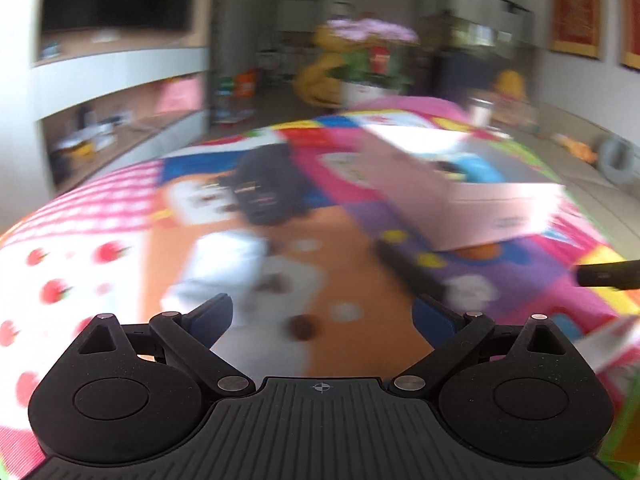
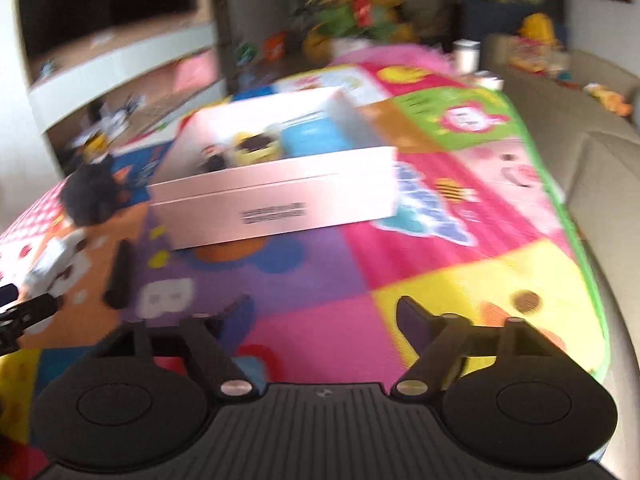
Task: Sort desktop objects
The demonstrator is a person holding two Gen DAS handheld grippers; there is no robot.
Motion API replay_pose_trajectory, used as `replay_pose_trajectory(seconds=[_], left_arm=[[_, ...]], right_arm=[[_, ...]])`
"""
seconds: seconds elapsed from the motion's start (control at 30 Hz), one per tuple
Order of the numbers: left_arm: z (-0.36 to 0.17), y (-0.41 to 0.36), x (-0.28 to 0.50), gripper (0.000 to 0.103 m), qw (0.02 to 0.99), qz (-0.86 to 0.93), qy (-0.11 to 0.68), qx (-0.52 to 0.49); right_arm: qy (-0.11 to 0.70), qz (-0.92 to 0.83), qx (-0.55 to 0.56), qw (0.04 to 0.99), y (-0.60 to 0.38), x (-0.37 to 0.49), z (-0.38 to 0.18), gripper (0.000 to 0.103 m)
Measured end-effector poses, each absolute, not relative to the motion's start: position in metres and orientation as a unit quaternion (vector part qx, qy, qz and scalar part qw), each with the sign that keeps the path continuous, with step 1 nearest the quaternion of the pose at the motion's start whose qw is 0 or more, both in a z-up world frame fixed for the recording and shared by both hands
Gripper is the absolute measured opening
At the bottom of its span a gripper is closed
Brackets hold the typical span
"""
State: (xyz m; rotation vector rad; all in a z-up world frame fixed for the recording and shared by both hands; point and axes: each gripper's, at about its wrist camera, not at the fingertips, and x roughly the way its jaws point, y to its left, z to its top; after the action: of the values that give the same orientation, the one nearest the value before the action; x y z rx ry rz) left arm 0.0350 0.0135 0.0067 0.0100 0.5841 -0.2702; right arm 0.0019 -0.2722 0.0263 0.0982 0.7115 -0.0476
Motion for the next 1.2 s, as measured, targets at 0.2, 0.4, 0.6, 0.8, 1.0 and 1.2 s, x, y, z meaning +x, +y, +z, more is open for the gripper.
replay_pose_trajectory(seconds=[0.2, 0.4, 0.6, 0.8, 1.0, 1.2], left_arm=[[0.014, -0.032, 0.065, 0.101, 0.931, -0.223, 0.286, 0.049], [-0.003, -0.044, 0.120, 0.101, 0.910, -0.230, 0.344, 0.023], [-0.009, -0.039, 0.128, 0.102, 0.894, -0.268, 0.358, -0.022], [-0.007, -0.045, 0.089, 0.102, 0.870, -0.322, 0.370, -0.042], [-0.006, -0.059, 0.064, 0.103, 0.839, -0.371, 0.387, -0.092], [-0.003, -0.063, 0.042, 0.103, 0.854, -0.359, 0.371, -0.072]], right_arm=[[0.295, -0.021, 0.041, 0.954, -0.279, -0.014, 0.013, 0.089], [0.275, -0.025, 0.050, 0.960, -0.279, -0.020, 0.007, 0.099], [0.290, -0.019, 0.094, 0.952, -0.292, -0.015, 0.003, 0.101], [0.293, -0.023, 0.126, 0.948, -0.300, -0.015, 0.000, 0.103], [0.293, -0.044, 0.122, 0.947, -0.299, -0.015, -0.001, 0.103], [0.294, -0.059, 0.148, 0.943, -0.308, -0.015, -0.002, 0.103]])
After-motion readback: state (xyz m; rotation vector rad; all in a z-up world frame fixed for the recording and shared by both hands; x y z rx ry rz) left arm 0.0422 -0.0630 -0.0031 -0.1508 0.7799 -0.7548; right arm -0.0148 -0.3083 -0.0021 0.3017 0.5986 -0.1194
